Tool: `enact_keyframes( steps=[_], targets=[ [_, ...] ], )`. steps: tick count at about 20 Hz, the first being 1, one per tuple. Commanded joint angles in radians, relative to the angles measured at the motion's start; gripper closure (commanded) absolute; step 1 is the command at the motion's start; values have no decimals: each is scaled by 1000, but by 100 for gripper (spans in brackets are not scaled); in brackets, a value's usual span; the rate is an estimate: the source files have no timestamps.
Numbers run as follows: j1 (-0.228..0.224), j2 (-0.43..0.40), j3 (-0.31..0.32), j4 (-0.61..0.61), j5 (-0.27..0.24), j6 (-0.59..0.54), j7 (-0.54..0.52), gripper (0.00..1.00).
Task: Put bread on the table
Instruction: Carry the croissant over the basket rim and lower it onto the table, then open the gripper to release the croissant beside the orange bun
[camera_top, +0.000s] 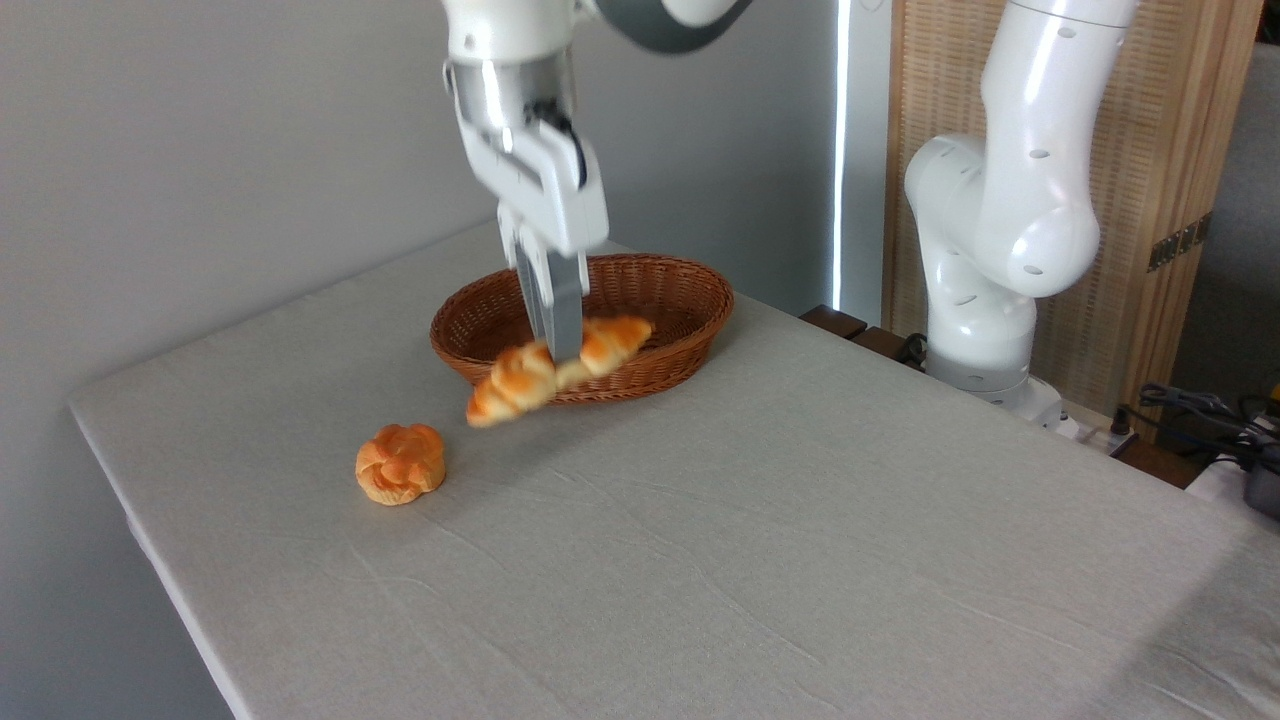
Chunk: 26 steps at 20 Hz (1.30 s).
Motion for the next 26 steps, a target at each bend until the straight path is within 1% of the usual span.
enact_keyframes(
  steps=[1, 2, 3, 4, 6, 7, 13, 17, 19, 20, 21, 22, 23, 24, 25, 26],
  targets=[
    [8, 91, 4, 18, 31, 43, 17, 32],
    [10, 100, 4, 18, 31, 43, 19, 12],
    [10, 106, 4, 18, 31, 43, 19, 0],
    [10, 114, 2, 18, 31, 44, 20, 0],
    [10, 158, 2, 18, 31, 58, 46, 0],
    [10, 175, 2, 18, 31, 87, 45, 0],
    [11, 174, 1, 19, 22, 93, 36, 0],
    [13, 172, -4, 42, 17, 90, 34, 0],
    [31, 172, -13, 67, 12, 86, 34, 0],
    [36, 166, -22, 82, -7, 76, 33, 0],
    [56, 164, -30, 110, -27, 44, 33, 0],
    [92, 166, -59, 149, -50, 9, 33, 0],
    [149, 167, -109, 183, -73, -28, 31, 0],
    [221, 166, -158, 208, -96, -61, 33, 0],
    [279, 166, -204, 237, -115, -95, 30, 0],
    [318, 166, -232, 272, -123, -132, 8, 0]
  ],
)
